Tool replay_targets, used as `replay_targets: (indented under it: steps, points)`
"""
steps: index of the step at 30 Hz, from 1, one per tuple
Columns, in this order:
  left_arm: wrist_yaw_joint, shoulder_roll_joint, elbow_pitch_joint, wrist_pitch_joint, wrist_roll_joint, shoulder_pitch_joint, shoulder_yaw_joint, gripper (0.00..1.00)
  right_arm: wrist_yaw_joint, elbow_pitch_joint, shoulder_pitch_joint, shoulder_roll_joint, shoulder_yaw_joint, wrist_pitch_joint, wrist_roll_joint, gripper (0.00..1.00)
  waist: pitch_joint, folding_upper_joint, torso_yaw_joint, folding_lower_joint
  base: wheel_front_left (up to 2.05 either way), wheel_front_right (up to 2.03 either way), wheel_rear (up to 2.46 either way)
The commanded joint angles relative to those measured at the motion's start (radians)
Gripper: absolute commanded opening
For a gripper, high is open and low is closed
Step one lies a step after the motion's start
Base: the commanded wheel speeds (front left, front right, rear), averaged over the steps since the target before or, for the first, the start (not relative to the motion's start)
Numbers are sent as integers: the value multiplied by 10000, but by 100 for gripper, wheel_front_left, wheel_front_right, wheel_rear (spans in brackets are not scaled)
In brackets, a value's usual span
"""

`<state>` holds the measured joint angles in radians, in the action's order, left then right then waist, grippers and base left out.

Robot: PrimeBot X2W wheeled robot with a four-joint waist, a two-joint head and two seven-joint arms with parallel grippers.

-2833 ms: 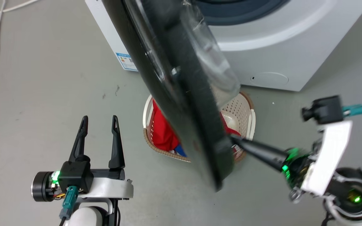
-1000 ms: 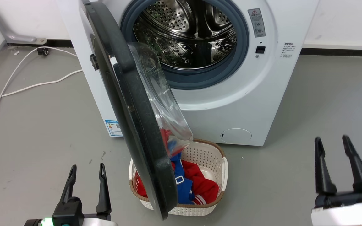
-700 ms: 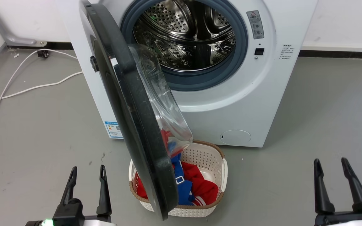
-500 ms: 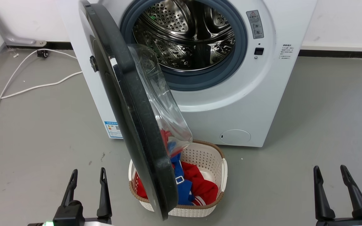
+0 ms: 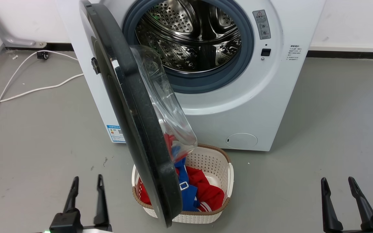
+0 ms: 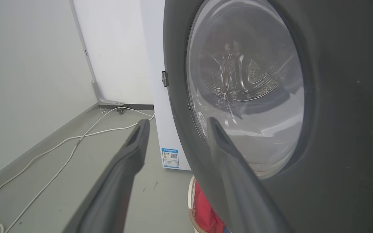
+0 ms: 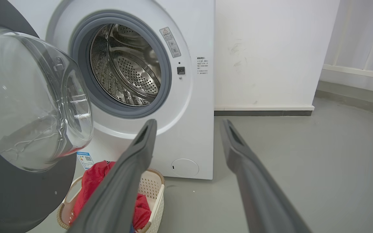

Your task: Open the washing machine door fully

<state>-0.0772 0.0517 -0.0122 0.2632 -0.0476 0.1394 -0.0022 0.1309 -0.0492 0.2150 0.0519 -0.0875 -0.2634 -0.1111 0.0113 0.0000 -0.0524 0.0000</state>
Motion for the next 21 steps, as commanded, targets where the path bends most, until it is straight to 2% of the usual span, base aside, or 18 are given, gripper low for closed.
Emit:
replay_targets:
  steps: [1,6,10,16,21]
  points:
    - [-39,0,5,24,-58,0,60,0,-2,-23,58,-26,23,-18,112,100,5,0,-6,0,0,0,0]
    - [-320,-2,494,24,-61,-323,393,0,-2,-58,50,-26,97,-18,240,100,12,0,-33,0,0,0,0]
    - [-421,113,1457,24,226,-826,641,0,-2,-25,40,-27,140,-18,251,100,53,0,-75,0,0,0,0]
    - [-276,455,3267,22,650,-1541,407,0,-2,-47,55,-27,196,-18,230,100,162,0,-93,0,0,0,0]
    - [-83,605,4174,20,999,-2042,-321,0,-2,-27,89,-27,272,-18,176,100,215,0,-47,0,0,0,0]
